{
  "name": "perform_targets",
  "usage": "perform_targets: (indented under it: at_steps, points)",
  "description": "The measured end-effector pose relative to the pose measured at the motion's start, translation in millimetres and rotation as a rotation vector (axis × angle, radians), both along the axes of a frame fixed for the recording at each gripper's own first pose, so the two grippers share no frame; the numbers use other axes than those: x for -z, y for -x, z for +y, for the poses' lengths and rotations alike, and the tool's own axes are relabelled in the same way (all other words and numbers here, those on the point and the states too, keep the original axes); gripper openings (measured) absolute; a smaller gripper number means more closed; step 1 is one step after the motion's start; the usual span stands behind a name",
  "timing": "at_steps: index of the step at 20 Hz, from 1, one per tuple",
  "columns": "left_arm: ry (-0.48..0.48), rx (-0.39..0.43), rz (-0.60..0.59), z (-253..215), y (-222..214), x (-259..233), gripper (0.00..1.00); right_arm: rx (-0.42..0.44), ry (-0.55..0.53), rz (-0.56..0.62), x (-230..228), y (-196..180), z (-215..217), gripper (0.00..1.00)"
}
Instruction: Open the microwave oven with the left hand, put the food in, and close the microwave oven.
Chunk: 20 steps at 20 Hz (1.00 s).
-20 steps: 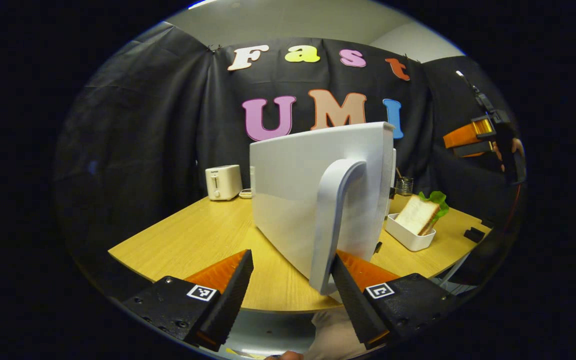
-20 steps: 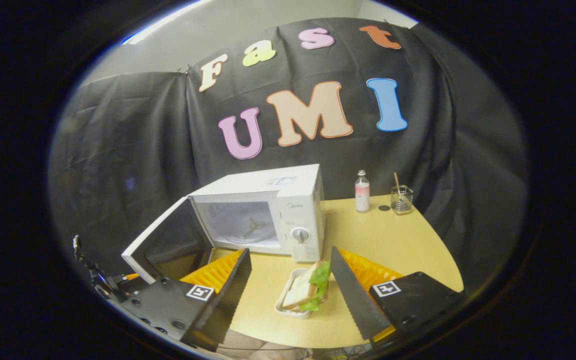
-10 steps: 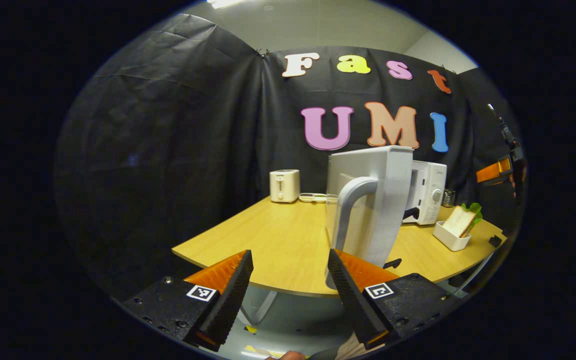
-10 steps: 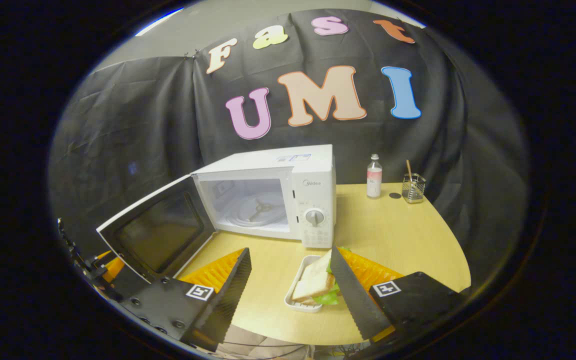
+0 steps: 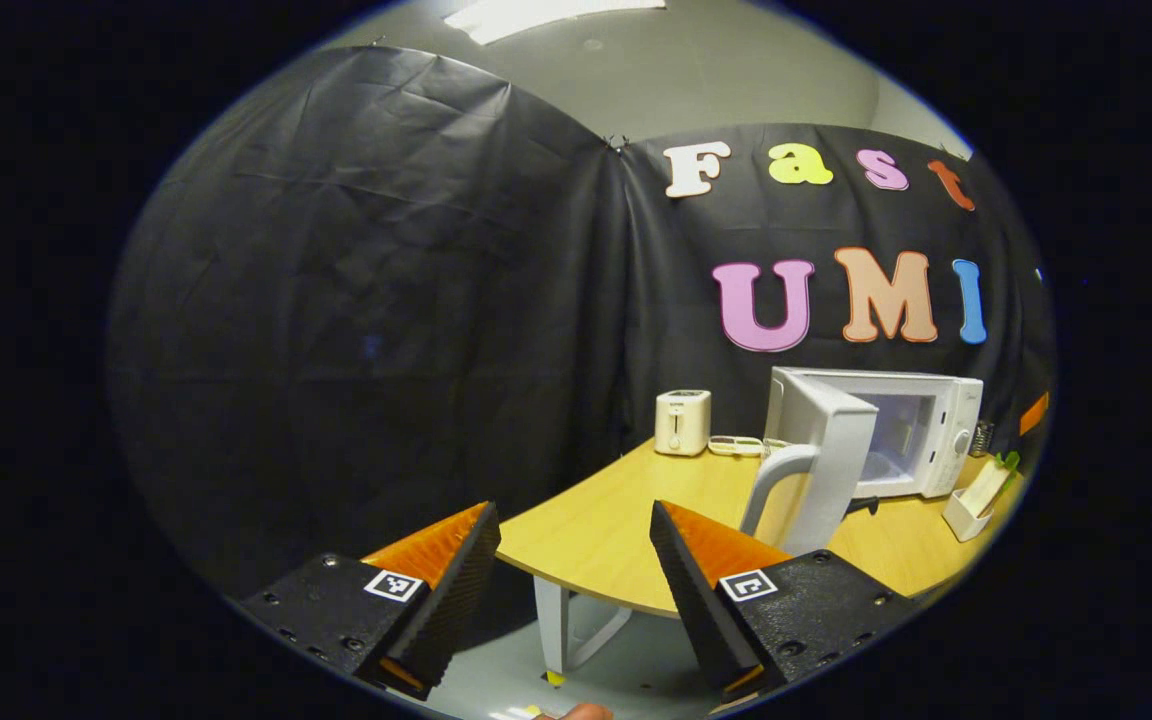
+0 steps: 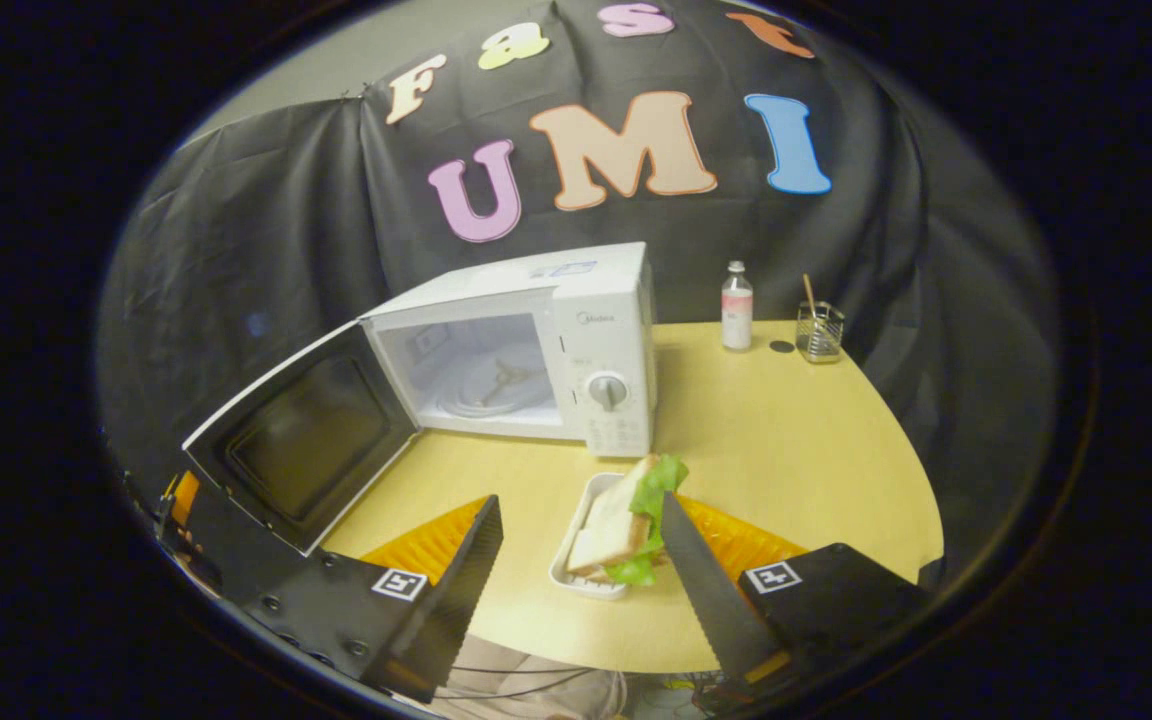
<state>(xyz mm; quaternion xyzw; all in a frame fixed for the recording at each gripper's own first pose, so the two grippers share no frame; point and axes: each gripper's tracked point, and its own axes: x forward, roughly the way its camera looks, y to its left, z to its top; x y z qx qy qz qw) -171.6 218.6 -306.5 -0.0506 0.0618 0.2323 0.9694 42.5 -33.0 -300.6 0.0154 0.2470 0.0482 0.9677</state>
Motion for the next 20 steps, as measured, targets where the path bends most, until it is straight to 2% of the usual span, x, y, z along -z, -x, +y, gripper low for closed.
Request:
perform_targets:
  at_steps: [1,2,4,6,7,9,10,11,12,14,15,16,17,18,19,20]
  points:
    - [-0.010,-0.017,-0.013,0.4,0.8,-6.3,0.88,0.011,-0.006,0.025,5.1,-0.3,-6.3,0.92]
    - [-0.029,-0.015,-0.012,-1.0,-1.2,-12.8,0.92,0.026,-0.013,0.047,9.1,-1.5,-13.0,0.92]
    - [-0.057,-0.014,-0.018,-4.4,-5.6,-22.7,0.92,0.049,-0.014,0.080,18.6,-6.2,-24.7,0.92]
    - [-0.047,0.021,-0.019,-15.2,-18.6,-31.8,0.88,0.055,-0.041,0.114,27.9,-11.6,-31.8,0.92]
    - [-0.033,0.044,-0.019,-23.9,-24.6,-34.3,0.92,0.057,-0.073,0.135,35.3,-14.8,-32.4,0.92]
    - [-0.015,0.082,-0.013,-39.6,-35.8,-32.8,0.92,0.063,-0.141,0.193,52.1,-23.5,-33.2,0.92]
    - [-0.008,0.090,-0.012,-41.4,-39.0,-31.6,0.92,0.065,-0.169,0.217,59.4,-27.9,-33.4,0.99]
    - [-0.005,0.087,-0.013,-40.6,-41.9,-33.0,0.93,0.068,-0.189,0.239,65.8,-29.0,-35.4,0.92]
    - [-0.006,0.076,-0.012,-38.5,-43.7,-34.0,0.90,0.074,-0.203,0.259,72.7,-31.1,-37.5,0.99]
    - [-0.007,0.047,-0.010,-32.8,-44.1,-32.3,0.90,0.102,-0.223,0.288,84.5,-35.0,-40.1,0.99]
    - [-0.005,0.039,-0.018,-31.2,-43.6,-32.7,0.94,0.100,-0.230,0.302,90.5,-39.4,-38.1,0.98]
    - [-0.002,0.034,-0.013,-30.4,-44.6,-30.7,0.94,0.094,-0.235,0.312,93.3,-42.6,-35.0,0.89]
    - [-0.002,0.027,-0.008,-28.0,-45.0,-30.6,0.96,0.097,-0.237,0.312,95.9,-49.1,-32.4,0.98]
    - [-0.008,0.015,0.000,-25.7,-44.6,-26.5,0.96,0.091,-0.236,0.316,97.0,-51.9,-29.9,0.87]
    - [-0.015,0.013,-0.008,-24.3,-43.6,-28.9,0.94,0.091,-0.231,0.319,99.3,-52.6,-28.1,0.87]
    - [-0.020,0.015,-0.012,-26.2,-42.7,-32.1,0.96,0.091,-0.232,0.326,100.4,-53.5,-25.5,0.84]
